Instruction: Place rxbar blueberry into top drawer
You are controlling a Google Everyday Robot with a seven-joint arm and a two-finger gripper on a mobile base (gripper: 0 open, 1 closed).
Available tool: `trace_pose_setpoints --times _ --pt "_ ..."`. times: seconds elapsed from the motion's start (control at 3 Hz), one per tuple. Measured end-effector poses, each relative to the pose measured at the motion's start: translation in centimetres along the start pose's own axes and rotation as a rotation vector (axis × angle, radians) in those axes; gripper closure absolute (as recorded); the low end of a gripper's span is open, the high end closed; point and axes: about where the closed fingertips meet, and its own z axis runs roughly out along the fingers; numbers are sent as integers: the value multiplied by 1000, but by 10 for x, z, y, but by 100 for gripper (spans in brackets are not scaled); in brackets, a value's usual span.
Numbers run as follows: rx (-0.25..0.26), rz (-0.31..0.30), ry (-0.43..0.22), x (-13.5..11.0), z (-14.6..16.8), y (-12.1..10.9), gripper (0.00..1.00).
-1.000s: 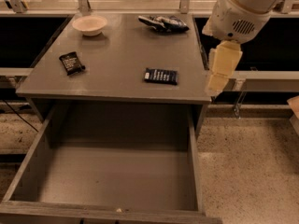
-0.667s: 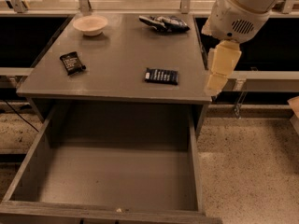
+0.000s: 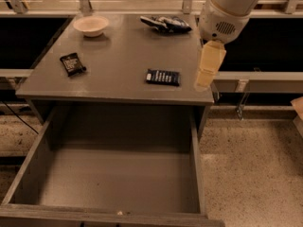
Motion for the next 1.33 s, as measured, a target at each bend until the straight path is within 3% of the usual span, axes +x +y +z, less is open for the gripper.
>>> trace_pose_setpoints --times 1.33 --pt "-107 -36 44 -38 84 -51 0"
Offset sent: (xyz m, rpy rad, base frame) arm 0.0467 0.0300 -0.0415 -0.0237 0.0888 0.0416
